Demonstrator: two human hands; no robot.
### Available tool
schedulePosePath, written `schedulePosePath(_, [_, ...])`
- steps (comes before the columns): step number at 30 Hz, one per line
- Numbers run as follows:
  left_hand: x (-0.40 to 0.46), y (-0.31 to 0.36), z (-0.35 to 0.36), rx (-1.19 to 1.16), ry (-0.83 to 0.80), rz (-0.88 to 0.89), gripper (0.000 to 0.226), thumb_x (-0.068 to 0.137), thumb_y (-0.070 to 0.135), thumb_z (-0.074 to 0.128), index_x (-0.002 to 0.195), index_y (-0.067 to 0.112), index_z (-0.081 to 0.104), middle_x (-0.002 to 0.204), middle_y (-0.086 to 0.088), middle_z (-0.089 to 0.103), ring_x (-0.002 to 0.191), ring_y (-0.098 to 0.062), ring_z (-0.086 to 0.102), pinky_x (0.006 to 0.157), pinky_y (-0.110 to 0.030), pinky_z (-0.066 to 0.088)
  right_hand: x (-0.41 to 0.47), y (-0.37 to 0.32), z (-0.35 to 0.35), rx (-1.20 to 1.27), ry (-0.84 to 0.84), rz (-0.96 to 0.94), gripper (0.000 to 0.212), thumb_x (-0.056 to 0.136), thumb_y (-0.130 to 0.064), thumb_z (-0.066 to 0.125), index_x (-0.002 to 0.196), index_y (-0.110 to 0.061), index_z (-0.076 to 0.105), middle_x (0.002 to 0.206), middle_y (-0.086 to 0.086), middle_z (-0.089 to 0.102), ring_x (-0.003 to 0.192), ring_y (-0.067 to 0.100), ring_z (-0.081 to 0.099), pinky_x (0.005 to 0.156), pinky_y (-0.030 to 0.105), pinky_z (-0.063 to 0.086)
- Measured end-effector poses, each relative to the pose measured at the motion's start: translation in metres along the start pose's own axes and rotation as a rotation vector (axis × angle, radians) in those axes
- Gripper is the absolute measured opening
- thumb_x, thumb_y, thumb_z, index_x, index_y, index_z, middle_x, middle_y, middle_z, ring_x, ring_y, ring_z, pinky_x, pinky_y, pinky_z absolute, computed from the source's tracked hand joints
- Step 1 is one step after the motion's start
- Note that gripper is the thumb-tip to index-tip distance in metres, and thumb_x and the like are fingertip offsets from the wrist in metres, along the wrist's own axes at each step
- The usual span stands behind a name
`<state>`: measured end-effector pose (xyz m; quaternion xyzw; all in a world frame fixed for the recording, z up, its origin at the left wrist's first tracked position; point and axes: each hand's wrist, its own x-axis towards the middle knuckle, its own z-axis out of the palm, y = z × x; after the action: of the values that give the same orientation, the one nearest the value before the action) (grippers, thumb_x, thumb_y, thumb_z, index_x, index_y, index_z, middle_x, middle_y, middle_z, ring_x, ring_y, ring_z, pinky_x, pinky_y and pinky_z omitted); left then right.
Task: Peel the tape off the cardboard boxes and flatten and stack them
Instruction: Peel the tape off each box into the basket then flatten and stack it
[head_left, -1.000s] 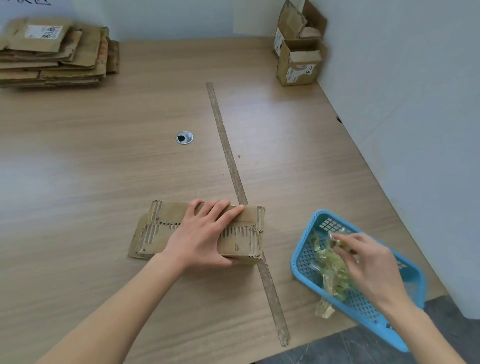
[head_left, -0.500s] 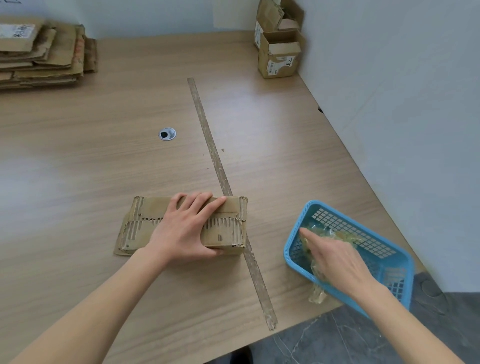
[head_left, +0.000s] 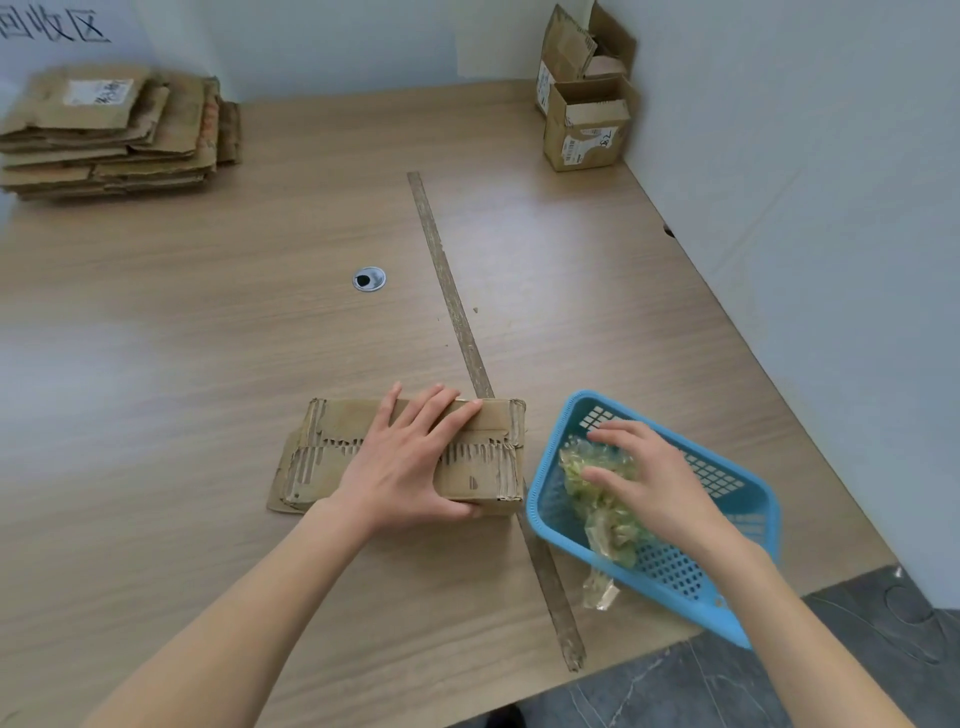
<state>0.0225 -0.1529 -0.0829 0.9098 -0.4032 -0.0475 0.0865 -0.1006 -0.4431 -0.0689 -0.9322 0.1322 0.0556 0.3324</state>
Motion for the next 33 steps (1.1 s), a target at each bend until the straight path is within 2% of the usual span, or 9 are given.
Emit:
schedulePosePath(4, [-0.001, 0.001, -0.001, -0.018, -0.013, -0.014, 0.123, 0.062, 0.092, 0.054, 0.162, 0.033, 0.015, 0.166, 0.004, 0.023, 0.157, -0.015, 0.008, 0.125, -0.055, -0.005, 0.007, -0.001, 0.005, 0.082, -0.197, 0.120, 0.051, 0.081, -0.048, 0.080, 0.129, -0.040, 0.063, 0.133, -0.023, 0.057, 0.128, 0.004, 0.052, 0.112, 0.034, 0.041])
schedulePosePath(8, [0.002, -0.001, 0.000, -0.014, -0.015, -0.016, 0.122, 0.062, 0.093, 0.053, 0.162, 0.033, 0.015, 0.167, 0.004, 0.022, 0.157, -0.016, 0.008, 0.125, -0.056, -0.004, 0.011, 0.011, -0.001, 0.318, -0.343, 0.209, 0.076, 0.058, -0.077, 0.083, 0.126, -0.050, 0.064, 0.134, -0.025, 0.060, 0.127, 0.003, 0.054, 0.113, 0.039, 0.043])
schedulePosePath(11, [-0.001, 0.001, 0.002, 0.014, -0.002, -0.021, 0.121, 0.063, 0.094, 0.048, 0.162, 0.032, 0.013, 0.168, 0.003, 0.018, 0.157, -0.017, 0.006, 0.124, -0.058, -0.004, 0.011, 0.020, 0.002, 0.143, -0.321, 0.162, 0.085, 0.056, -0.087, 0.075, 0.131, -0.052, 0.058, 0.135, -0.028, 0.054, 0.125, -0.001, 0.051, 0.108, 0.033, 0.043])
schedulePosePath(18, [-0.012, -0.001, -0.013, -0.123, -0.014, -0.087, 0.122, 0.065, 0.100, 0.040, 0.163, 0.035, 0.007, 0.170, 0.013, -0.008, 0.155, -0.006, -0.014, 0.122, -0.059, -0.014, 0.025, 0.019, -0.010, -0.156, -0.002, 0.068, 0.086, 0.083, -0.067, 0.064, 0.155, -0.028, 0.038, 0.165, -0.011, 0.025, 0.150, 0.013, 0.027, 0.117, 0.043, 0.032])
schedulePosePath(22, [-0.026, -0.020, -0.032, -0.311, 0.255, -0.270, 0.071, 0.096, 0.072, 0.036, 0.153, 0.030, 0.041, 0.165, 0.011, 0.028, 0.154, -0.008, 0.018, 0.127, -0.051, 0.000, 0.018, -0.030, -0.004, -0.092, 0.202, -0.145, 0.080, 0.088, -0.069, 0.047, 0.153, -0.023, 0.041, 0.161, -0.011, 0.032, 0.147, 0.009, 0.032, 0.114, 0.039, 0.037])
schedulePosePath(24, [-0.034, -0.034, -0.038, -0.338, 0.353, -0.454, 0.051, 0.101, 0.048, 0.055, 0.145, 0.022, 0.054, 0.154, 0.002, 0.049, 0.145, -0.018, 0.039, 0.124, -0.050, 0.019, 0.013, -0.064, 0.008, -0.105, 0.069, -0.302, 0.078, 0.091, -0.073, 0.047, 0.156, -0.035, 0.031, 0.162, -0.018, 0.027, 0.147, 0.001, 0.028, 0.118, 0.034, 0.032])
schedulePosePath(26, [-0.041, -0.046, -0.045, -0.381, 0.283, -0.613, 0.045, 0.098, 0.036, 0.064, 0.139, 0.016, 0.060, 0.146, -0.003, 0.057, 0.137, -0.022, 0.048, 0.115, -0.041, 0.034, 0.009, -0.089, 0.029, -0.206, -0.100, -0.396, 0.088, 0.084, -0.079, 0.053, 0.157, -0.042, 0.021, 0.167, -0.022, 0.010, 0.152, 0.002, 0.015, 0.120, 0.030, 0.022])
schedulePosePath(29, [-0.048, -0.053, -0.052, -0.439, 0.078, -0.638, 0.055, 0.097, 0.037, 0.067, 0.144, 0.011, 0.056, 0.152, -0.002, 0.050, 0.141, -0.019, 0.044, 0.114, -0.030, 0.031, 0.003, -0.104, 0.049, -0.287, -0.095, -0.381, 0.073, 0.083, -0.055, 0.075, 0.145, -0.036, 0.042, 0.169, -0.015, 0.007, 0.157, 0.014, 0.006, 0.122, 0.041, 0.030])
schedulePosePath(33, [-0.048, -0.059, -0.064, -0.507, -0.068, -0.637, 0.073, 0.095, 0.053, 0.064, 0.153, 0.013, 0.044, 0.163, 0.002, 0.036, 0.149, -0.016, 0.033, 0.120, -0.032, 0.026, -0.019, -0.100, 0.056, -0.108, 0.057, -0.503, 0.033, 0.082, -0.013, 0.079, 0.100, -0.027, 0.055, 0.160, -0.002, 0.038, 0.151, 0.020, 0.030, 0.115, 0.050, 0.041])
